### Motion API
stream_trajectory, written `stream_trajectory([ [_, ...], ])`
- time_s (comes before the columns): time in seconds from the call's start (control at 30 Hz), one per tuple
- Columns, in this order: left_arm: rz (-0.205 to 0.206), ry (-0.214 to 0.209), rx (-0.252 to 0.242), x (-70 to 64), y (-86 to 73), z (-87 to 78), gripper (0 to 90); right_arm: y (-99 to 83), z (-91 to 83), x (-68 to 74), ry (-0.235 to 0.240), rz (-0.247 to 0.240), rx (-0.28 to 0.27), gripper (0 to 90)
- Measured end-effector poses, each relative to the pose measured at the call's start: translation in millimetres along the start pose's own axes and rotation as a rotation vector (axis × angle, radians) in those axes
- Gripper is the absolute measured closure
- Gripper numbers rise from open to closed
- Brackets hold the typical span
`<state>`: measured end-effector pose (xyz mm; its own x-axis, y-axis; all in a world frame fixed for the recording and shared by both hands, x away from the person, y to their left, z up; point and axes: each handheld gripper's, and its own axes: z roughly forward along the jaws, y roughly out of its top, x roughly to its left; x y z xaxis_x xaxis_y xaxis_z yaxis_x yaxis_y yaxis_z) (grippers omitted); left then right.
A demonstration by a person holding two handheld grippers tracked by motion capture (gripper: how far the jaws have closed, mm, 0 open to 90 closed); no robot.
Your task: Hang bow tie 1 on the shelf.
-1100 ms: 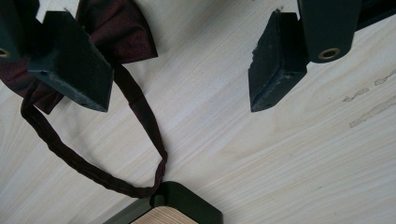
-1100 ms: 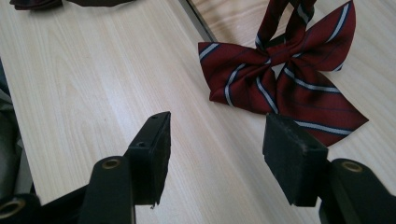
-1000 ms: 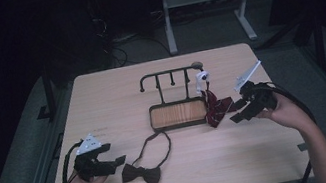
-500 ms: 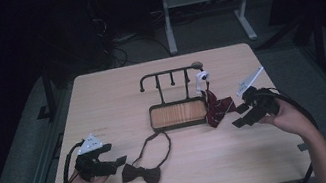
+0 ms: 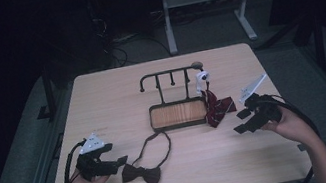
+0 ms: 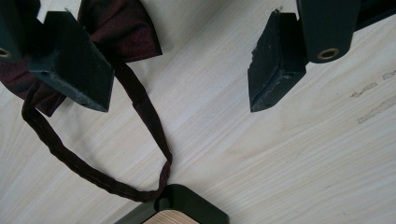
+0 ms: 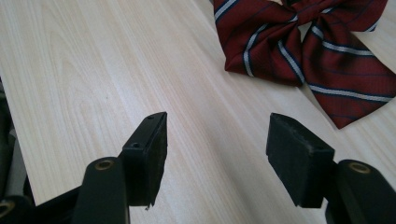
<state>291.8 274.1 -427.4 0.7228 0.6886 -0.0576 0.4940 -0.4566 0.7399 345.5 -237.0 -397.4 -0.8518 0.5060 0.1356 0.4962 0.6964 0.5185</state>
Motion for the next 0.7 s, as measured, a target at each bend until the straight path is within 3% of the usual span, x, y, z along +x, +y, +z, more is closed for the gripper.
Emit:
stream_trajectory([
  [0.7,0.044,-0.013,0.046,-2.2,17.5,-0.1,23.5,-16.9,10.6,16.8,-0.011,-0.005,-0.011,36.2],
])
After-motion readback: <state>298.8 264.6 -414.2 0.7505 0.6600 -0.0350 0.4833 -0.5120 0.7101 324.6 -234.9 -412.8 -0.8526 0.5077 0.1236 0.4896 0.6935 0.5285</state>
